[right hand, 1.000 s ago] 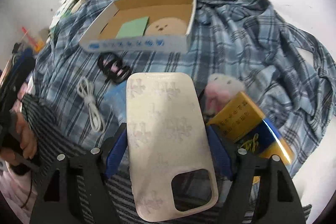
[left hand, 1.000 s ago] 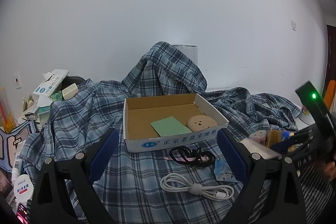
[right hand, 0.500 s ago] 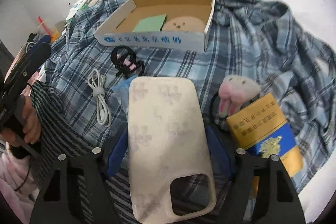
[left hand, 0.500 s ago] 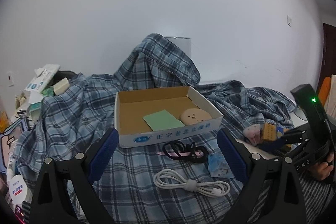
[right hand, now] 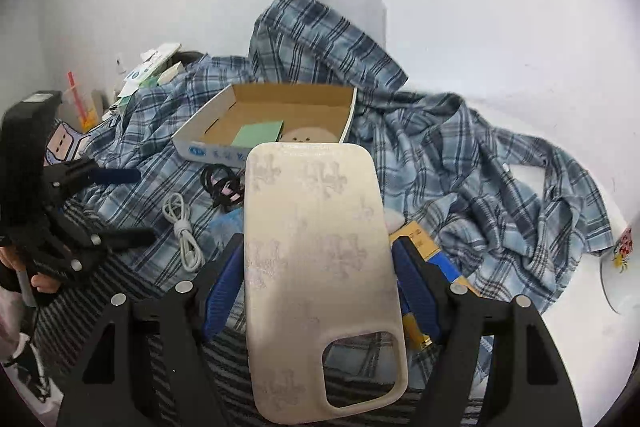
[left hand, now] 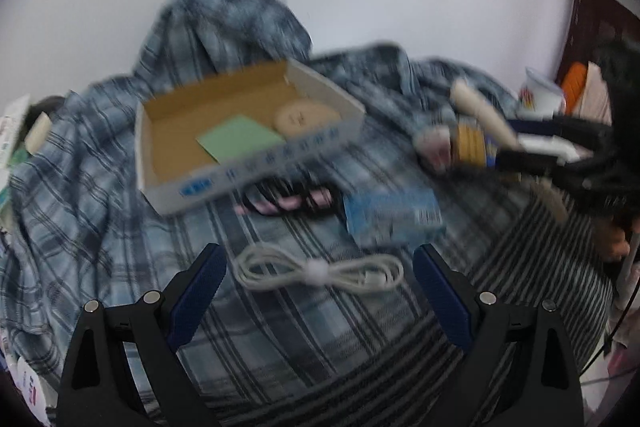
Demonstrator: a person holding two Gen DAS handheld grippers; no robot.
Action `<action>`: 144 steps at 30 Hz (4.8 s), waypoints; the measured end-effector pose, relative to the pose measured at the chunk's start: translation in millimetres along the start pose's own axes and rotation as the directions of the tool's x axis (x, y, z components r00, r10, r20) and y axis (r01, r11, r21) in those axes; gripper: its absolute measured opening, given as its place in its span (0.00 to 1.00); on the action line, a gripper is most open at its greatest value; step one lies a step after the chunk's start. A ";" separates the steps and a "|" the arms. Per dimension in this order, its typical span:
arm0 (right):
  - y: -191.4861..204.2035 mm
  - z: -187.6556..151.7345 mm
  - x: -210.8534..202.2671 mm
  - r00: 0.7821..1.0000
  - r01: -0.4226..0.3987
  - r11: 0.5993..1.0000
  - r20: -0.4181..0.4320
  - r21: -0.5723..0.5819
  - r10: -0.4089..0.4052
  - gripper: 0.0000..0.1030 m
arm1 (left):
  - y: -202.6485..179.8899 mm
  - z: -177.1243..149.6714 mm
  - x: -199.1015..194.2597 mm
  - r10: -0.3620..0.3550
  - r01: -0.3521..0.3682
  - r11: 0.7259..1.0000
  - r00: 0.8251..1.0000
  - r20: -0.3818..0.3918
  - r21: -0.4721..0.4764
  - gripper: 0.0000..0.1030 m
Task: Organize soft objects
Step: 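Lift the phone case with the right gripper while the left gripper reaches the white cable, then grasp the white cable with the left gripper and carry it over the box, then release the white cable into the box while the right gripper lowers the phone case in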
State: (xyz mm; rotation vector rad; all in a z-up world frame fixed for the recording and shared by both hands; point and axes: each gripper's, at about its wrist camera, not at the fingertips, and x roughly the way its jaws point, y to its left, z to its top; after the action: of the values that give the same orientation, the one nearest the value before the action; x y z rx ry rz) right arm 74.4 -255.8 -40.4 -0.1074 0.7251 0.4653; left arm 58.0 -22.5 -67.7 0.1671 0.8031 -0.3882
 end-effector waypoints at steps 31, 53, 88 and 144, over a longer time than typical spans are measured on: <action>2.7 -13.6 20.6 0.999 -0.035 0.999 -0.041 -0.041 0.034 0.70 | 29.5 12.4 64.2 -0.094 0.076 0.993 0.973 -0.210 -0.096 0.93; 1.4 -13.4 25.4 0.998 -0.041 0.998 -0.059 -0.042 0.038 0.70 | 53.6 9.8 58.9 -0.180 0.135 0.962 0.967 -0.182 -0.235 0.70; 8.4 7.4 -6.3 0.997 0.059 0.995 0.063 -0.082 -0.054 0.70 | 2.9 33.5 -61.0 0.059 -0.062 0.998 0.957 0.285 0.003 0.08; 30.6 160.0 188.7 0.996 0.063 0.998 -0.058 0.007 -0.062 0.72 | 135.4 101.8 50.6 0.252 -0.182 0.926 0.950 0.183 -0.331 0.81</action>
State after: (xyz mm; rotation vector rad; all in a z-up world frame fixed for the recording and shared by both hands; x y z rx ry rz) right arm 281.9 -117.8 -43.5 -0.1358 0.7781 0.4005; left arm 211.8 58.2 -34.7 -0.0815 0.6054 -0.0627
